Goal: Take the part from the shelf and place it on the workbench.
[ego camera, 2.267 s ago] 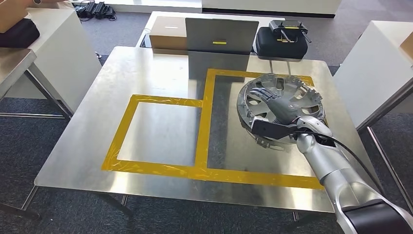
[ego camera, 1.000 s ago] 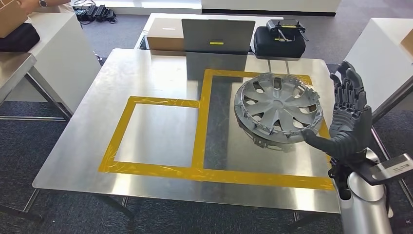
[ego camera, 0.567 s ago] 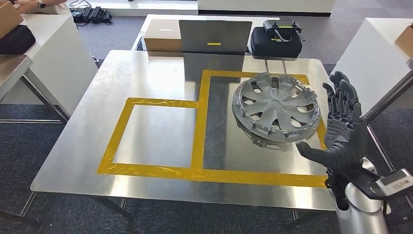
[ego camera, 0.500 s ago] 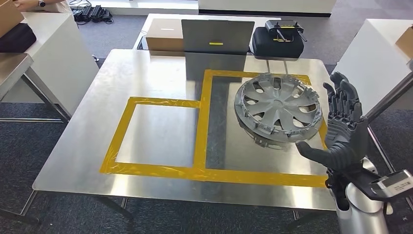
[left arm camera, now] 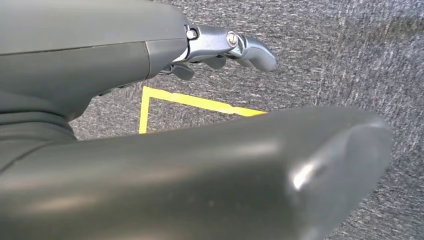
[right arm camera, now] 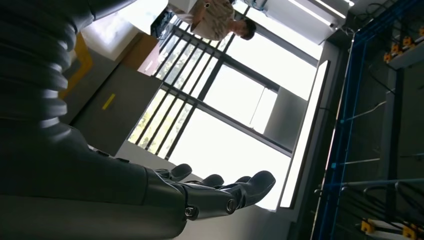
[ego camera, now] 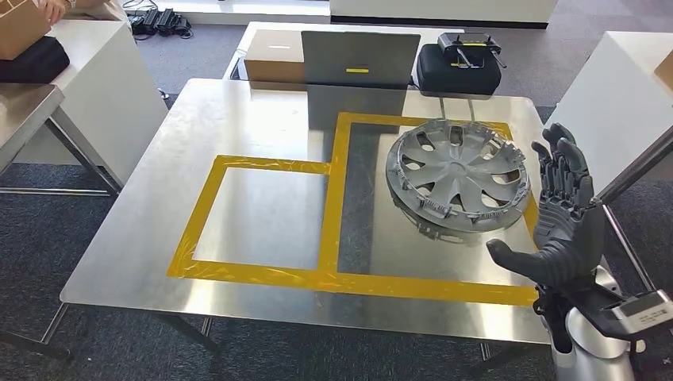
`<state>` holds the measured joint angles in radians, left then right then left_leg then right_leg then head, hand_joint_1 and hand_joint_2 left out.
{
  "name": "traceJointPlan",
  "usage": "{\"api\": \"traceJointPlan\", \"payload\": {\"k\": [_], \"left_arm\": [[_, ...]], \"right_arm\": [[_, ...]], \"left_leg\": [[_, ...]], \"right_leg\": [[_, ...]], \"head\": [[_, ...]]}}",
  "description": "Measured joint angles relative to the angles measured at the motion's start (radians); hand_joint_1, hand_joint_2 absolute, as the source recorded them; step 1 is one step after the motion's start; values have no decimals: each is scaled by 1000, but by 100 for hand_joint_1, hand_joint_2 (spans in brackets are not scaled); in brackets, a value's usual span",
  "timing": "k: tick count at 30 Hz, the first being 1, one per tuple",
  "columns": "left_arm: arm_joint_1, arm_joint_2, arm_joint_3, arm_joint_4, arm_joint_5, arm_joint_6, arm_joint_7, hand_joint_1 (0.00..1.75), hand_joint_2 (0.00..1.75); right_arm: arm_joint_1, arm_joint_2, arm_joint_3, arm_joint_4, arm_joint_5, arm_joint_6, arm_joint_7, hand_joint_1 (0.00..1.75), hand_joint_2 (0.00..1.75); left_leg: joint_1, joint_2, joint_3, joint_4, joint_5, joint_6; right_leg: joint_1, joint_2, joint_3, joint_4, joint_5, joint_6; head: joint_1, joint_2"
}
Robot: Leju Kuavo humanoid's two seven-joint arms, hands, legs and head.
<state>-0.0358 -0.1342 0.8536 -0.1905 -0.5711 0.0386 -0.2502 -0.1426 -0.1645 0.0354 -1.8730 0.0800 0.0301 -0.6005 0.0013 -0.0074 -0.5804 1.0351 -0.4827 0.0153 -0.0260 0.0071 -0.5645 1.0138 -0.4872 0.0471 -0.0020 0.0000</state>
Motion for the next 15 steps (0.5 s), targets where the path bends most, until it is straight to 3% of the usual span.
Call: {"api": "traceJointPlan", "payload": {"k": [6, 15], "left_arm": [[1, -2, 8, 0, 0, -4, -16, 0, 0], [1, -4, 17, 1, 1, -4, -23, 0, 0]], "right_arm": [[24, 0, 2, -33, -4, 15, -20, 0, 0], [34, 1, 11, -69, -1, 27, -22, 0, 0]], "left_leg": [[4, 0, 3, -9, 7, -11], [7, 0, 3, -10, 7, -12]], "right_leg": [[7, 0, -2, 0, 2, -9], [8, 0, -2, 1, 1, -11]], "head": [[-1, 0], [-1, 0]]}}
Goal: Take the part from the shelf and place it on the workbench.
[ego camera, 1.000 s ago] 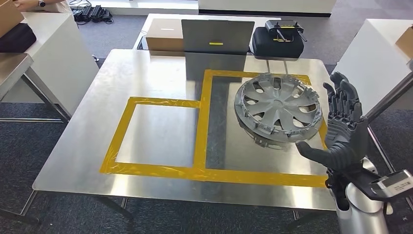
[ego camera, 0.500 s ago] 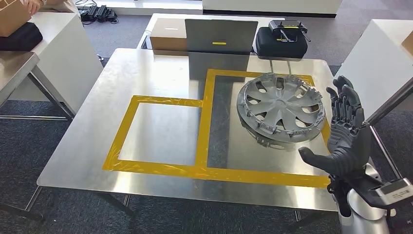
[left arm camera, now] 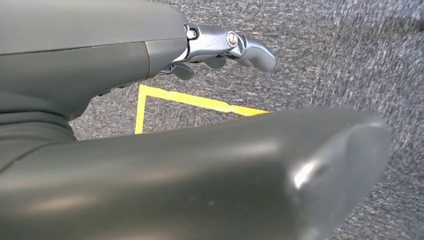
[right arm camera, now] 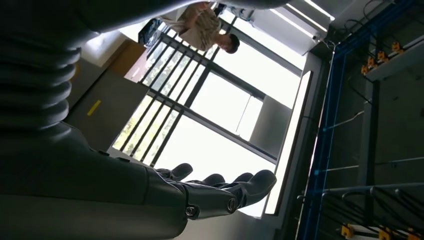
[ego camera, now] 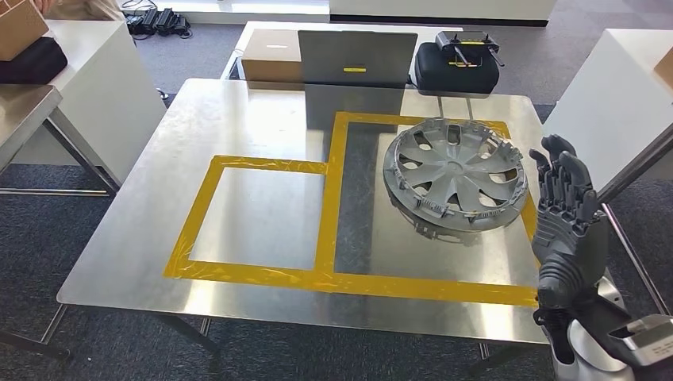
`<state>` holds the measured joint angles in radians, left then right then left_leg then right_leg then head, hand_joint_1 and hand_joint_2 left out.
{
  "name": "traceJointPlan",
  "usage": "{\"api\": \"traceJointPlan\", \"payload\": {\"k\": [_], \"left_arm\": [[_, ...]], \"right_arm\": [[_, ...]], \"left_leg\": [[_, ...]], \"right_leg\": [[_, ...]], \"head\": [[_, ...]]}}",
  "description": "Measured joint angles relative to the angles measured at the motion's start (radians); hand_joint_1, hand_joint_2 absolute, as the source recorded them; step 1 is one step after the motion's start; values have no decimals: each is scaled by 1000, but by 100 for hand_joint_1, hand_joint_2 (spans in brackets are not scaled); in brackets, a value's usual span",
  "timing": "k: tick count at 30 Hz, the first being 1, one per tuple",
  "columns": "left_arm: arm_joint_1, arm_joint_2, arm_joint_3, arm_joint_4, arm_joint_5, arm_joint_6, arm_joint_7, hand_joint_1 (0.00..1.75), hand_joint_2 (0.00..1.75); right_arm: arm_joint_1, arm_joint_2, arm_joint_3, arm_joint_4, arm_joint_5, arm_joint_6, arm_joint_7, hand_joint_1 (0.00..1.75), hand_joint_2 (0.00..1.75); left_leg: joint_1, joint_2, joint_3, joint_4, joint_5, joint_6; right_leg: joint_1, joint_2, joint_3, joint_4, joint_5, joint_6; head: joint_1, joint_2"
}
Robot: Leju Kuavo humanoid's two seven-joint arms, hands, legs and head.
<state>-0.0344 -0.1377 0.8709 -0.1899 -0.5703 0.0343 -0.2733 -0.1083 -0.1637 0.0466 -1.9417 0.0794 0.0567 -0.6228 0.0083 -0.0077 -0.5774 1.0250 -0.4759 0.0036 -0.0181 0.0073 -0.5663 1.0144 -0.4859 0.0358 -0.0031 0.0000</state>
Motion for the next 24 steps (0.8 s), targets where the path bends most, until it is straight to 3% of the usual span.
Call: {"api": "traceJointPlan", "payload": {"k": [10, 15, 17, 20, 21, 22, 24], "left_arm": [[0, 0, 4, 0, -2, 0, -11, 0, 0], [0, 0, 4, 0, -6, 0, -11, 0, 0], [-1, -2, 4, 0, -10, 0, -11, 0, 0], [0, -4, 4, 0, -14, 0, -11, 0, 0], [0, -4, 4, 0, -15, 0, -11, 0, 0], [0, -4, 4, 0, -15, -1, -11, 0, 0], [-1, -5, 4, 0, -15, -1, -11, 0, 0]], "right_arm": [[21, 0, 5, -19, 0, 2, -2, 0, 0], [31, 0, 7, -31, 2, 2, -11, 0, 0], [37, 0, 9, -36, 4, 2, -16, 0, 0], [45, 0, 10, -36, 5, 2, -16, 0, 0], [49, 0, 11, -36, 5, 2, -16, 0, 0], [53, 0, 11, -36, 6, 2, -17, 0, 0], [56, 0, 12, -36, 8, 2, -17, 0, 0]], "left_leg": [[0, 0, 0, 0, 0, 0], [-1, 0, 3, -10, 13, 16], [6, 3, 6, -31, 29, 22], [9, 8, -7, -31, 38, 22], [10, 9, -15, -26, 40, 19], [12, 10, -22, -21, 42, 16], [20, 10, -40, -5, 45, 6]], "right_leg": [[0, 0, 0, -1, 0, 0], [-6, 0, 3, -9, 8, 11], [-3, -1, -14, 31, -27, 15], [-7, -2, -89, 211, -128, 24], [-10, -2, -102, 250, -141, 28], [-13, -2, -97, 250, -134, 31], [-20, -3, -31, 141, -87, 40]], "head": [[0, 0], [-3, 0], [0, 0], [5, 0], [6, 0], [6, 0], [6, 0]]}}
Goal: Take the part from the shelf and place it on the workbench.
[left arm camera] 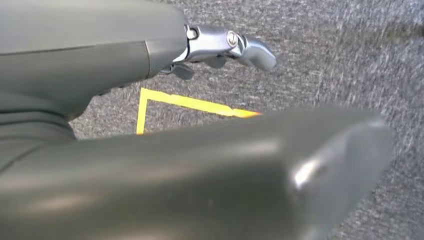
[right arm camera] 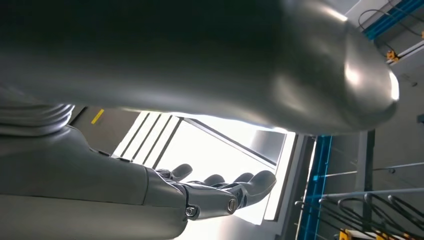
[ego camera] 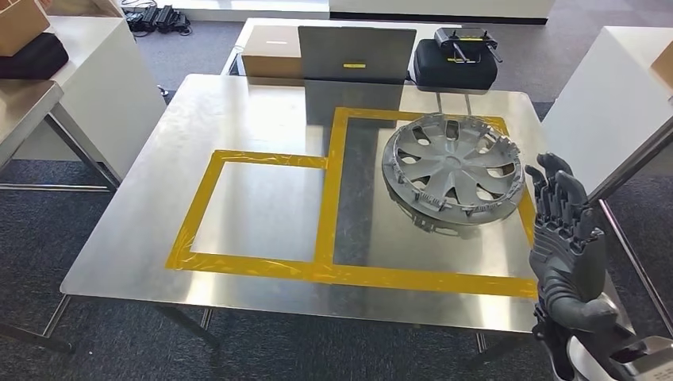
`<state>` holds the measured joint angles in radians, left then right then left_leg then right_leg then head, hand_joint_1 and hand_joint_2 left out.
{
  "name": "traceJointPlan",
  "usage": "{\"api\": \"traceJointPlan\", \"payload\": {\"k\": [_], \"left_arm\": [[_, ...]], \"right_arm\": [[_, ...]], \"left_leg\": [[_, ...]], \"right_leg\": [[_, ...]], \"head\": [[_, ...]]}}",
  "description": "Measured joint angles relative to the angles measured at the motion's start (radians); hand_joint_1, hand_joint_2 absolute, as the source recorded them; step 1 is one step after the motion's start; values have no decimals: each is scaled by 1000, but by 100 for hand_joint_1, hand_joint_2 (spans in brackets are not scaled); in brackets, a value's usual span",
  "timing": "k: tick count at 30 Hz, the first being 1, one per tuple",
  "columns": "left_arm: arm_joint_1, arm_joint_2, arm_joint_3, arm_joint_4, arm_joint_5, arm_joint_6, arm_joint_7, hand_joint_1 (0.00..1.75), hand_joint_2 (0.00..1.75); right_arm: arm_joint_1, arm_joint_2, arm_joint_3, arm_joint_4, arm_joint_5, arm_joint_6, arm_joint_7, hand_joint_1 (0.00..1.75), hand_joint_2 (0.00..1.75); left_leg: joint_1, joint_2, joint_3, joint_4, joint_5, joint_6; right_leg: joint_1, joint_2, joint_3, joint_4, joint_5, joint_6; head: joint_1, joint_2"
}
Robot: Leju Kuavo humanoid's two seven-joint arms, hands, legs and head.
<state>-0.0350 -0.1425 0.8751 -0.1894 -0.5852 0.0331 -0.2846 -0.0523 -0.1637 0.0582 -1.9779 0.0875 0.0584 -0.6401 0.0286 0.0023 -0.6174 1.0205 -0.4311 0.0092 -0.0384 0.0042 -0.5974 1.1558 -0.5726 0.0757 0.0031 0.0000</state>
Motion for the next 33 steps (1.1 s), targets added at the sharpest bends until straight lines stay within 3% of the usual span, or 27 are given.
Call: {"api": "traceJointPlan", "payload": {"k": [1, 3, 6, 7, 9, 11, 12, 13, 14, 16, 18, 21, 22, 23, 24, 26, 27, 28, 29, 30, 31, 33], "left_arm": [[0, 1, 0, 0, 0, 0, 0, 0, 0], [1, 2, 0, -1, 0, 0, 0, 0, 0], [1, 0, 0, -1, 0, 0, 1, 0, 0], [1, 0, 0, -1, 0, 0, 2, 0, 0], [2, 0, 0, -1, 0, 0, 3, 0, 0], [1, 0, 0, -1, 0, 0, 4, 0, 0], [1, 0, 0, -1, 0, 0, 4, 0, 0], [1, 0, 0, -1, 0, 0, 4, 0, 0], [1, 0, 0, -1, 0, 0, 4, 0, 0], [-1, 1, 0, -2, 0, 0, 4, 0, 0], [-5, 2, 0, -2, 0, -1, 5, 0, 0], [-5, 1, 0, -3, 1, 0, 6, 0, 0], [-5, 1, 1, -3, 1, 0, 6, 0, 0], [-4, 1, 1, -3, 1, 0, 6, 0, 0], [-4, 1, 1, -4, 1, 0, 6, 0, 0], [-3, 0, 1, -4, 1, 0, 6, 0, 0], [-2, 0, 1, -4, 1, 0, 6, 0, 0], [-2, 0, 1, -4, 1, 0, 6, 0, 0], [-1, -1, 1, -4, 1, 0, 6, 0, 0], [-1, -1, 1, -4, 1, 0, 6, 0, 0], [-2, -1, 1, -4, 0, 0, 6, 0, 0], [-3, -1, 1, -5, 0, 0, 7, 0, 0]], "right_arm": [[2, 0, 0, 0, 1, 0, 0, 0, 0], [5, 1, 0, -2, 2, 0, -1, 0, 0], [8, 1, 2, -5, 4, 0, -2, 0, 0], [8, 1, 2, -5, 4, 0, -2, 0, 0], [8, 2, 4, -5, 4, 2, -2, 0, 0], [9, 2, 6, -5, 5, 6, -2, 0, 0], [10, 2, 8, -5, 6, 7, -2, 0, 0], [11, 3, 9, -5, 7, 9, -2, 0, 0], [11, 3, 11, -5, 7, 10, -2, 0, 0], [12, 4, 14, -5, 7, 12, -1, 0, 0], [10, 5, 16, -5, 9, 14, -1, 0, 0], [10, 9, 20, -6, 13, 15, 0, 0, 0], [12, 10, 21, -6, 14, 15, 0, 0, 0], [13, 11, 22, -6, 15, 16, 0, 0, 0], [14, 11, 22, -6, 16, 16, 0, 0, 0], [16, 12, 25, -6, 17, 17, 0, 0, 0], [17, 12, 26, -5, 17, 18, 0, 0, 0], [17, 13, 28, -5, 17, 21, 0, 0, 0], [17, 13, 30, -5, 17, 26, 0, 0, 0], [17, 14, 31, -5, 16, 33, 0, 0, 0], [16, 15, 33, -5, 14, 42, 0, 0, 0], [15, 17, 37, -6, 8, 59, 0, 0, 0]], "left_leg": [[2, -1, -8, 8, 2, -9], [2, -3, -17, 19, 5, -28], [4, -6, -19, 11, 17, -52], [6, -5, -26, 18, 7, -57], [6, -5, -56, 92, -63, -59], [1, -5, -95, 222, -156, -56], [-2, -5, -100, 268, -184, -53], [-5, -5, -86, 281, -194, -48], [-9, -5, -50, 251, -187, -41], [-20, -5, 58, 114, -156, -20], [-30, -5, 117, 15, -132, -5], [-37, -5, 112, -1, -103, 10], [-36, -4, 107, -5, -92, 15], [-34, -2, 98, -8, -80, 21], [-31, 0, 86, -11, -66, 26], [-31, 2, 56, -11, -43, 32], [-31, 3, 40, -11, -31, 32], [-31, 4, 24, -9, -19, 32], [-31, 4, 8, -7, -8, 30], [-31, 5, -7, -5, 3, 28], [-31, 5, -20, -1, 13, 25], [-33, 4, -37, 6, 29, 16]], "right_leg": [[-1, 1, 32, -58, 18, 2], [1, 5, 60, -118, 36, -14], [8, 5, 44, -113, 53, -51], [8, 3, 36, -113, 61, -61], [9, 0, 16, -115, 80, -75], [15, -1, -8, -114, 98, -81], [19, -1, -20, -114, 107, -83], [23, -1, -32, -114, 116, -83], [27, -1, -43, -113, 125, -83], [31, -1, -58, -114, 142, -81], [32, -2, -61, -118, 158, -73], [27, -3, -58, -130, 180, -52], [26, -3, -61, -128, 175, -47], [26, -2, -70, -111, 151, -42], [25, -2, -85, -72, 109, -37], [24, -2, -121, 56, 3, -29], [23, -2, -131, 116, -29, -26], [23, -2, -127, 151, -36, -24], [23, -2, -106, 153, -21, -24], [23, -2, -65, 117, 4, -26], [24, -2, -7, 53, 23, -29], [28, -2, 101, -92, 20, -40]], "head": [[2, 0], [4, 0], [0, 0], [-2, 0], [-7, 0], [-14, 0], [-17, 0], [-18, 0], [-18, 0], [-19, 0], [-18, 0], [-21, 0], [-21, 0], [-20, 0], [-17, 0], [-11, 0], [-9, 0], [-8, 0], [-8, 0], [-7, 0], [-6, 0], [-5, 0]]}}
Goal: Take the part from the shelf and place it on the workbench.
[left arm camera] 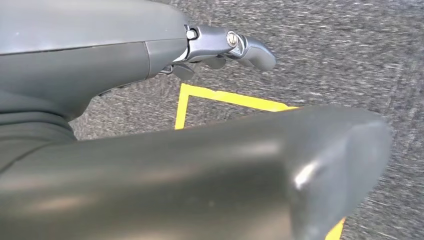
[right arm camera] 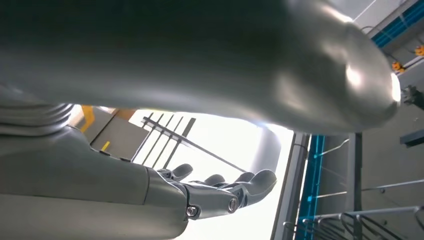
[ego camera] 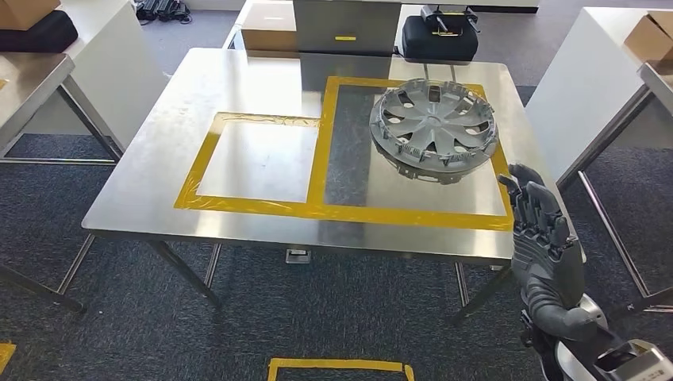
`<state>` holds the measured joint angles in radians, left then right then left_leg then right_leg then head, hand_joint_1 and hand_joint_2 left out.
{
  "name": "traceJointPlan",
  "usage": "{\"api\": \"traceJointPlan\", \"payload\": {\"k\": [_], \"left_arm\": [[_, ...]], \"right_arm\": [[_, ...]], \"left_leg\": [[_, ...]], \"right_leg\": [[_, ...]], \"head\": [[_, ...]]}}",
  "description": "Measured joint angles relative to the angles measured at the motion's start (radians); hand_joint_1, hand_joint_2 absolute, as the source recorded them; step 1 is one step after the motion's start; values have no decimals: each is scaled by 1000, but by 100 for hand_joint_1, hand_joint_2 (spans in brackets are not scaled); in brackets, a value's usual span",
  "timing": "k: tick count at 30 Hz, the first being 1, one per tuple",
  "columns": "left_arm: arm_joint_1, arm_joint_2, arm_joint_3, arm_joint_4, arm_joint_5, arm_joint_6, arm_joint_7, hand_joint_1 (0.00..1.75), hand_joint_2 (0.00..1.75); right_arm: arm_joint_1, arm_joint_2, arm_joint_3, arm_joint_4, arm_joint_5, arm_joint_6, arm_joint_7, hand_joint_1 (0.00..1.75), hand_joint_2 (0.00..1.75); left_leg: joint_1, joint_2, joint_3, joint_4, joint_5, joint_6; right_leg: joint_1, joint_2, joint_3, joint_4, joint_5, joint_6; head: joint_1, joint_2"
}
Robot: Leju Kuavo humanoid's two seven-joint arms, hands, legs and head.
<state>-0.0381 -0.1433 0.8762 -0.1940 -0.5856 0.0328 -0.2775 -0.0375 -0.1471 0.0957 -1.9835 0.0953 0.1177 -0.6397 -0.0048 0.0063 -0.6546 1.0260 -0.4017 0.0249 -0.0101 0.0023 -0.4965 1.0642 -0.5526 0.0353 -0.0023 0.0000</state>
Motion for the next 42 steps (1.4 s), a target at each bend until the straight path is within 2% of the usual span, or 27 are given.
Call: {"api": "traceJointPlan", "payload": {"k": [2, 4, 5, 7, 9, 10, 11, 13, 15, 16, 17, 19, 20, 22, 24, 25, 27, 29, 31, 32, 34, 35, 37, 39, 40, 41, 42], "left_arm": [[-1, 0, 0, 0, 0, 0, 2, 0, 0], [0, 1, 2, 0, 0, 0, 6, 0, 0], [1, 2, 4, 0, 0, 0, 7, 0, 0], [1, 2, 8, 0, 0, 0, 10, 0, 0], [-1, 3, 12, 0, 0, 0, 11, 0, 0], [-1, 4, 14, 0, 0, 0, 12, 0, 0], [-1, 5, 15, 0, 0, 0, 12, 0, 0], [-2, 6, 17, 0, 0, 0, 12, 0, 0], [-4, 6, 20, -1, 1, 0, 12, 0, 0], [-5, 6, 21, -1, 1, 0, 11, 0, 0], [-6, 6, 23, -1, 2, 0, 11, 0, 0], [-4, 6, 25, -1, 2, 0, 10, 0, 0], [-4, 6, 25, -1, 2, 0, 10, 0, 0], [-4, 6, 26, -2, 2, 0, 11, 0, 0], [-4, 7, 28, -2, 1, -1, 10, 0, 0], [-4, 7, 29, -2, 0, -3, 10, 0, 0], [-3, 6, 31, -2, -3, -8, 8, 0, 0], [-3, 6, 31, -3, -9, -12, 6, 0, 0], [-4, 6, 31, -3, -17, -12, 6, 0, 0], [-5, 6, 31, -3, -21, -12, 5, 0, 0], [-5, 7, 31, -3, -24, -12, 5, 0, 0], [-5, 8, 31, -3, -26, -13, 5, 0, 0], [-4, 11, 31, -3, -33, -14, 5, 0, 0], [-5, 13, 31, -3, -39, -15, 6, 0, 0], [-5, 14, 31, -3, -41, -15, 7, 0, 0], [-5, 16, 32, -3, -43, -15, 7, 0, 0], [-5, 16, 32, -3, -45, -15, 8, 0, 0]], "right_arm": [[0, 1, 4, 0, -6, 14, 0, 0, 0], [2, 1, 7, 1, -16, 29, -1, 0, 0], [4, 1, 8, 1, -23, 35, 0, 0, 0], [6, 1, 9, 2, -37, 44, 3, 0, 0], [14, 1, 9, 4, -52, 48, 4, 0, 0], [20, 1, 9, 6, -57, 49, 5, 0, 0], [28, 1, 7, 7, -62, 51, 5, 0, 0], [48, 1, 0, 9, -65, 55, 3, 0, 0], [76, 2, -18, 7, -66, 51, 0, 0, 0], [91, 2, -30, 6, -66, 47, -1, 0, 0], [107, 2, -44, 5, -65, 43, -1, 0, 0], [136, 2, -72, 3, -66, 39, -2, 0, 0], [149, 2, -85, 2, -66, 38, -2, 0, 0], [168, 2, -106, 1, -67, 36, 0, 0, 0], [191, 2, -128, 1, -68, 27, 6, 0, 0], [208, 4, -142, 1, -70, 23, 10, 0, 0], [252, 13, -178, 1, -74, 21, 18, 0, 0], [294, 34, -220, 0, -74, 33, 24, 0, 0], [331, 66, -266, 1, -66, 58, 37, 0, 0], [348, 85, -289, 2, -59, 73, 46, 0, 0], [375, 125, -336, 10, -44, 105, 63, 0, 0], [382, 144, -357, 17, -36, 120, 70, 0, 0], [390, 190, -402, 38, -14, 150, 89, 0, 0], [394, 241, -456, 74, 19, 187, 115, 0, 0], [394, 265, -486, 96, 41, 209, 125, 0, 0], [392, 289, -516, 120, 66, 231, 130, 0, 0], [387, 311, -548, 146, 95, 254, 133, 0, 0]], "left_leg": [[0, -1, -4, 0, 17, -12], [3, -2, -7, -3, 27, -26], [5, -4, -14, 8, 8, -32], [9, -6, -40, 89, -83, -44], [12, -6, -64, 214, -170, -53], [13, -6, -64, 259, -182, -56], [13, -6, -50, 274, -170, -58], [15, -6, 30, 206, -121, -57], [14, -10, 140, 65, -126, -49], [13, -13, 174, 12, -140, -42], [10, -14, 187, -15, -152, -33], [8, -12, 176, -21, -143, -12], [8, -8, 167, -21, -133, -2], [9, -1, 142, -22, -111, 13], [5, 2, 113, -21, -88, 21], [3, 3, 97, -19, -77, 22], [-1, 2, 67, -14, -57, 23], [-4, 2, 42, -7, -39, 19], [-5, 2, 31, -2, -26, 10], [-5, 3, 29, -3, -18, 4], [-3, 4, 29, -7, -4, -9], [-2, 3, 25, -2, -11, -15], [1, -1, 5, 57, -81, -27], [6, -2, -20, 175, -178, -37], [8, -2, -24, 225, -200, -41], [9, -2, -17, 252, -199, -44], [11, -2, 6, 245, -177, -45]], "right_leg": [[6, 1, 35, -60, -15, -15], [5, -1, 23, -64, 3, -32], [4, -3, 14, -66, 16, -40], [1, -5, -13, -68, 42, -50], [1, -5, -46, -67, 67, -50], [1, -5, -64, -66, 79, -48], [0, -6, -81, -64, 91, -46], [-1, -6, -110, -58, 111, -38], [1, -7, -125, -53, 126, -27], [2, -7, -128, -52, 134, -21], [2, -7, -128, -53, 141, -14], [-1, -7, -130, -53, 150, 0], [-3, -6, -138, -44, 136, 5], [-5, -5, -167, 30, 53, 13], [-5, -5, -198, 154, -40, 17], [-5, -5, -202, 202, -56, 18], [-3, -5, -165, 210, -22, 13], [3, -5, -64, 92, 15, -2], [12, -8, 24, -36, 4, -16], [16, -9, 41, -67, -6, -22], [18, -10, 37, -80, 6, -32], [15, -11, 31, -82, 17, -38], [7, -12, 11, -88, 41, -48], [6, -12, -17, -86, 63, -50], [5, -13, -32, -85, 74, -48], [4, -13, -48, -82, 84, -46], [3, -13, -65, -79, 94, -43]], "head": [[-1, 0], [-1, 0], [-2, 0], [-6, 0], [-10, 0], [-11, 0], [-12, 0], [-13, 0], [-15, 0], [-15, 0], [-15, 0], [-13, 0], [-11, 0], [-7, 0], [-2, 0], [0, 0], [2, 0], [5, 0], [5, 0], [5, 0], [6, 0], [7, 0], [4, 0], [-1, 0], [-3, 0], [-4, 0], [-5, 0]]}}
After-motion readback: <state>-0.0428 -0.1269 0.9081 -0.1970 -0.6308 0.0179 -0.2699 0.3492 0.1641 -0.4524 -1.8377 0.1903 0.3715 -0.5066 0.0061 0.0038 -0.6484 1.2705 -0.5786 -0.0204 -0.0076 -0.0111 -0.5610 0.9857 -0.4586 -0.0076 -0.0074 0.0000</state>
